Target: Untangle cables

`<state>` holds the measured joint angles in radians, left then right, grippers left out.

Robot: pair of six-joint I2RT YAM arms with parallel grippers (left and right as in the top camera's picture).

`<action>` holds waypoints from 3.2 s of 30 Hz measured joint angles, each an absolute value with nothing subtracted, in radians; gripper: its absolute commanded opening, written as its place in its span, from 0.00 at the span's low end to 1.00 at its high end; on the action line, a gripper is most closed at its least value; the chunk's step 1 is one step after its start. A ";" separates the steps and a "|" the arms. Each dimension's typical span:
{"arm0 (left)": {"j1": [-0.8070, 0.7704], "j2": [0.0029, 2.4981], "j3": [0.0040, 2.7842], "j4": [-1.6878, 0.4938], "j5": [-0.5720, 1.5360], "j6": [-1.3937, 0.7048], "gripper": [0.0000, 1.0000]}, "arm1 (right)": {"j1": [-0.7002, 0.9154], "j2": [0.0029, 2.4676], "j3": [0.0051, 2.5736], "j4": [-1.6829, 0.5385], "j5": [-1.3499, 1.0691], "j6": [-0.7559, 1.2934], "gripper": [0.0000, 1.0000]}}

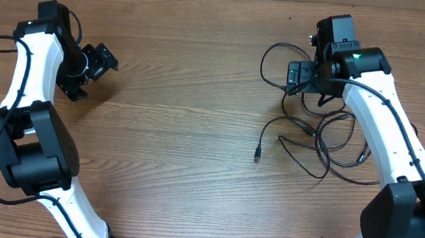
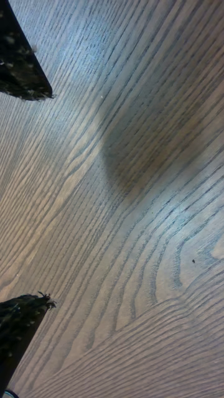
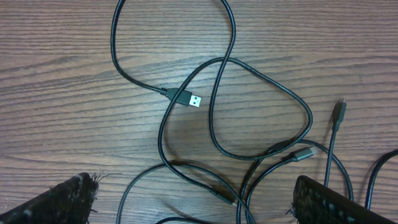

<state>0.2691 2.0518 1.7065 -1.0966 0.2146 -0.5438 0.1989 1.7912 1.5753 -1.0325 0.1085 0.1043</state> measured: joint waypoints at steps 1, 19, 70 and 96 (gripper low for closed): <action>0.269 2.052 1.707 -1.097 0.215 -0.544 1.00 | 0.199 1.791 1.575 -1.032 0.109 0.105 1.00; 0.269 2.052 1.707 -1.097 0.215 -0.544 1.00 | 0.199 1.791 1.575 -1.032 0.108 0.105 1.00; 0.078 1.606 1.600 -1.103 0.000 -0.515 1.00 | 0.199 1.791 1.575 -1.032 0.108 0.105 1.00; -0.128 1.254 0.560 -0.217 -0.097 -0.517 1.00 | 0.199 1.791 1.574 -1.032 0.109 0.105 1.00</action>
<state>-0.1280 1.2545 0.5598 -0.2173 -0.0967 -0.5175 0.1989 1.7912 1.5742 -1.0321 0.1085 0.1047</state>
